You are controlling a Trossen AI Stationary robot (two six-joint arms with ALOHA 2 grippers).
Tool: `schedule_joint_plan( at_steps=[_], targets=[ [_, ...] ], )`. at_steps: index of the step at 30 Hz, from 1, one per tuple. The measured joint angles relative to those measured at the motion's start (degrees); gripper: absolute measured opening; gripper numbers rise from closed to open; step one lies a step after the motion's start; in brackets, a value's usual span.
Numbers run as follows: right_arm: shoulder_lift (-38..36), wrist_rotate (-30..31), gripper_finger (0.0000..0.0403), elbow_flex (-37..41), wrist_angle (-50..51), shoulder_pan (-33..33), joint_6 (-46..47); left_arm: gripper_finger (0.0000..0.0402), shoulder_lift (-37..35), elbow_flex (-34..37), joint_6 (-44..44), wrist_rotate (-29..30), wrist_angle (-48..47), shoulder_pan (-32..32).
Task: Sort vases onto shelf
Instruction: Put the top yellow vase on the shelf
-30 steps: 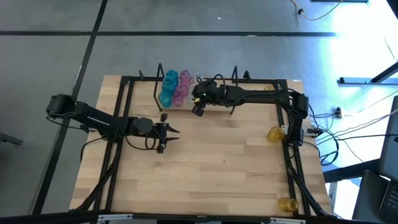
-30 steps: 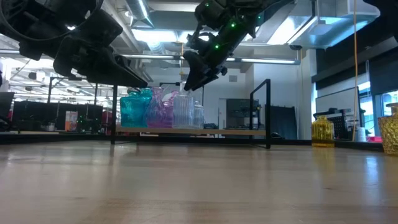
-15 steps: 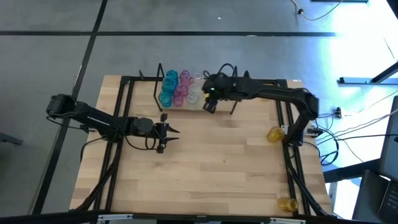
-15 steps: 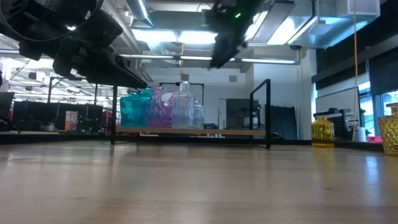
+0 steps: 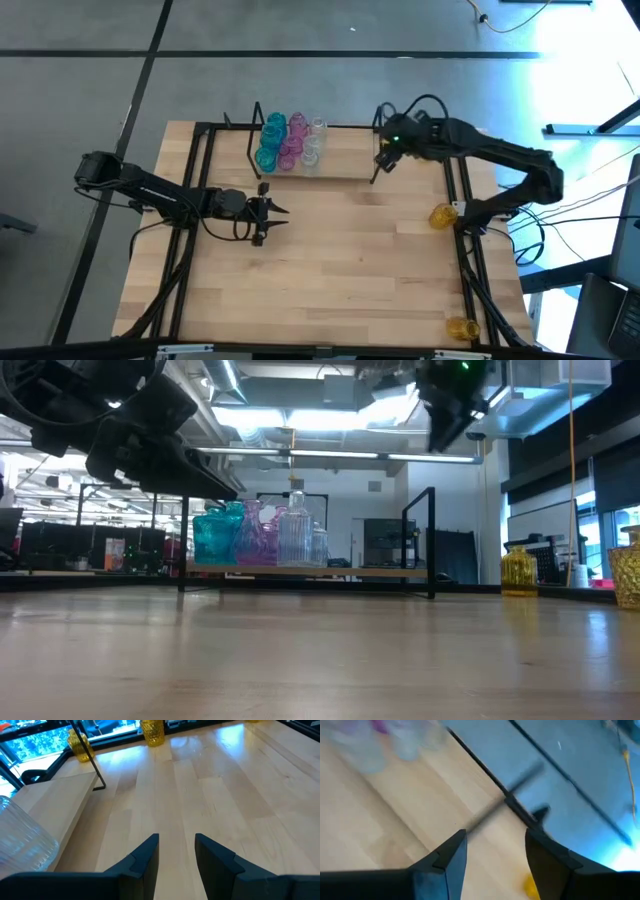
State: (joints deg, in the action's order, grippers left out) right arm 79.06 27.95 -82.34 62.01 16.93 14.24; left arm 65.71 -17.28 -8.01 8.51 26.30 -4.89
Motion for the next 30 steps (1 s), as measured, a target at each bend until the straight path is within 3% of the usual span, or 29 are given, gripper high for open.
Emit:
schedule_joint_plan(
  at_steps=[12, 16, 30],
  targets=[
    [-4.5, 0.8, 0.0182, 13.6, 0.8, 18.7, 7.0, 0.0119, 0.0, 0.0, 0.0, 0.0, 0.3, 0.0],
    [-2.5, -4.3, 0.0182, 16.2, -1.8, 23.6, 7.0, 0.0119, 0.0, 0.0, 0.0, 0.0, 0.3, 0.0],
    [7.3, -5.1, 0.0182, 16.8, -2.8, 33.4, 6.4, 0.0119, 0.0, 0.0, -0.1, 0.0, 0.1, 0.0]
  ],
)
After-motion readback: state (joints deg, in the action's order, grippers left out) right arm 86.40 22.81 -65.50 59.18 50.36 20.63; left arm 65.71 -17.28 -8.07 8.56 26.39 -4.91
